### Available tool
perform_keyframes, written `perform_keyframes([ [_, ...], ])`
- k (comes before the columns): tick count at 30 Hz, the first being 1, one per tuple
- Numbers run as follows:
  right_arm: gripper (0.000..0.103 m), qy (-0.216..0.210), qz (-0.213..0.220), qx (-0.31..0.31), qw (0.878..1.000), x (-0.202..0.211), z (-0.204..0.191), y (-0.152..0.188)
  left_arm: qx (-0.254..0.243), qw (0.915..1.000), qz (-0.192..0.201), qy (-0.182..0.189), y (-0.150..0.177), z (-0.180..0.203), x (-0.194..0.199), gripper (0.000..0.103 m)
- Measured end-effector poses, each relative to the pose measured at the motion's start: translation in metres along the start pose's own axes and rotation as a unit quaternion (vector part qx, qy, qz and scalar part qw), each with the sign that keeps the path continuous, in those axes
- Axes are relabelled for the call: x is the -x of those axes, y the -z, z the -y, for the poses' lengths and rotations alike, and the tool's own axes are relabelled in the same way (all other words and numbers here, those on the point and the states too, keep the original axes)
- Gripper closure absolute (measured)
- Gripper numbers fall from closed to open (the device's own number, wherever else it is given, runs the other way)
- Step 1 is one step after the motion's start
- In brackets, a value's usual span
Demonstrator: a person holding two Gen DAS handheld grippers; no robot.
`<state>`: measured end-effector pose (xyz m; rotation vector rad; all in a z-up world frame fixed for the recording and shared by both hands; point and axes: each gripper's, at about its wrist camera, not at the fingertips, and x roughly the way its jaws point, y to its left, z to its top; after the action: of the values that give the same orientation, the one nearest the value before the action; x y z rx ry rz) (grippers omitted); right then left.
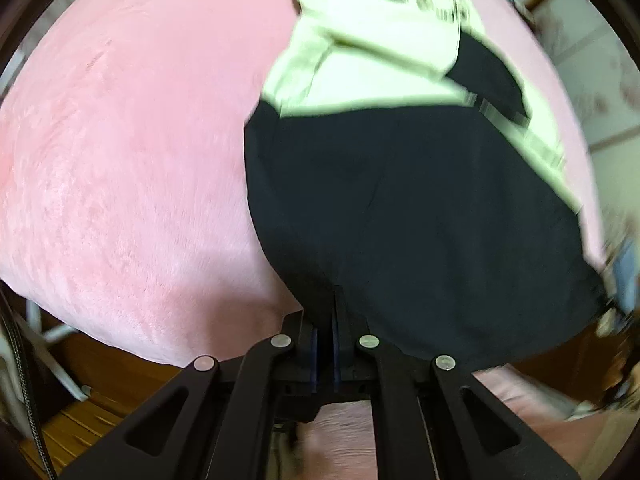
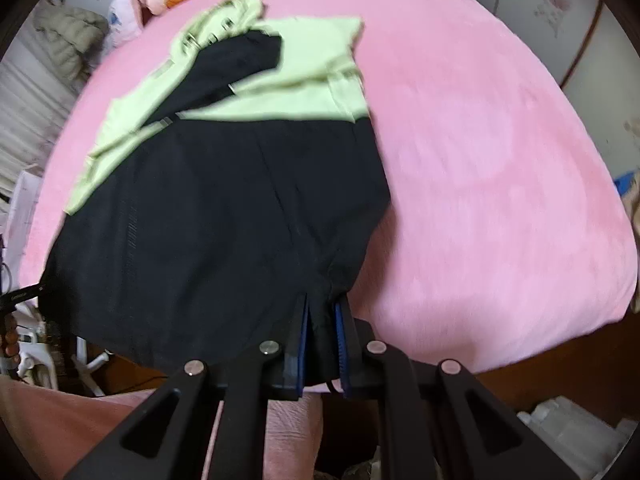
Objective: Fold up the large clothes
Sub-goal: 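Grasp the black hem edge with both grippers, then lift the black hem with both grippers off the bed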
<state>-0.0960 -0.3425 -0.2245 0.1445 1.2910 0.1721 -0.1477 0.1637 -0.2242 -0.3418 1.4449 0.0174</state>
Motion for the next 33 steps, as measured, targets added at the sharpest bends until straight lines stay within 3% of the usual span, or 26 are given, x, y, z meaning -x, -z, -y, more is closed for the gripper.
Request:
perform_keyframes([
  [4, 0.092, -0.044, 0.035, 0.0, 0.998, 0.031, 0.0, -0.051, 0.071, 0.995, 0.048, 0.052, -0.047, 0.006, 0.047, 0.101],
  [11, 0.094, -0.102, 0.096, -0.02, 0.99, 0.048, 0.02, -0.163, 0.166, 0.9764, 0.12, 0.069, -0.145, 0.01, 0.086, 0.101],
  [16, 0.097, -0.119, 0.113, -0.057, 0.985, 0.019, 0.043, -0.254, 0.206, 0.9674, 0.14, 0.045, -0.219, 0.013, 0.068, 0.101],
  [20, 0.097, -0.089, 0.097, -0.073, 0.989, -0.027, 0.048, -0.313, 0.247, 0.9583, 0.14, 0.026, -0.271, 0.004, 0.031, 0.097],
  [22, 0.096, -0.068, 0.095, -0.088, 0.989, -0.047, 0.051, -0.331, 0.252, 0.9581, 0.136, -0.007, -0.29, 0.006, 0.011, 0.087],
  [24, 0.09, -0.058, 0.08, -0.102, 0.99, -0.067, 0.056, -0.342, 0.254, 0.9575, 0.131, -0.039, -0.299, 0.008, -0.007, 0.057],
  [25, 0.075, -0.054, 0.063, -0.112, 0.99, -0.08, 0.058, -0.347, 0.253, 0.9574, 0.128, -0.055, -0.305, 0.008, -0.014, 0.052],
  [26, 0.062, -0.055, 0.053, -0.119, 0.99, -0.088, 0.059, -0.349, 0.25, 0.958, 0.128, -0.06, -0.308, 0.008, -0.018, 0.05],
  [27, 0.057, -0.059, 0.048, -0.124, 0.989, -0.096, 0.062, -0.349, 0.242, 0.9597, 0.128, -0.062, -0.312, 0.008, -0.022, 0.05],
  [33, 0.056, -0.047, 0.026, -0.081, 0.995, -0.118, 0.056, -0.342, 0.127, 0.9804, 0.129, -0.077, -0.321, 0.02, -0.03, 0.05],
])
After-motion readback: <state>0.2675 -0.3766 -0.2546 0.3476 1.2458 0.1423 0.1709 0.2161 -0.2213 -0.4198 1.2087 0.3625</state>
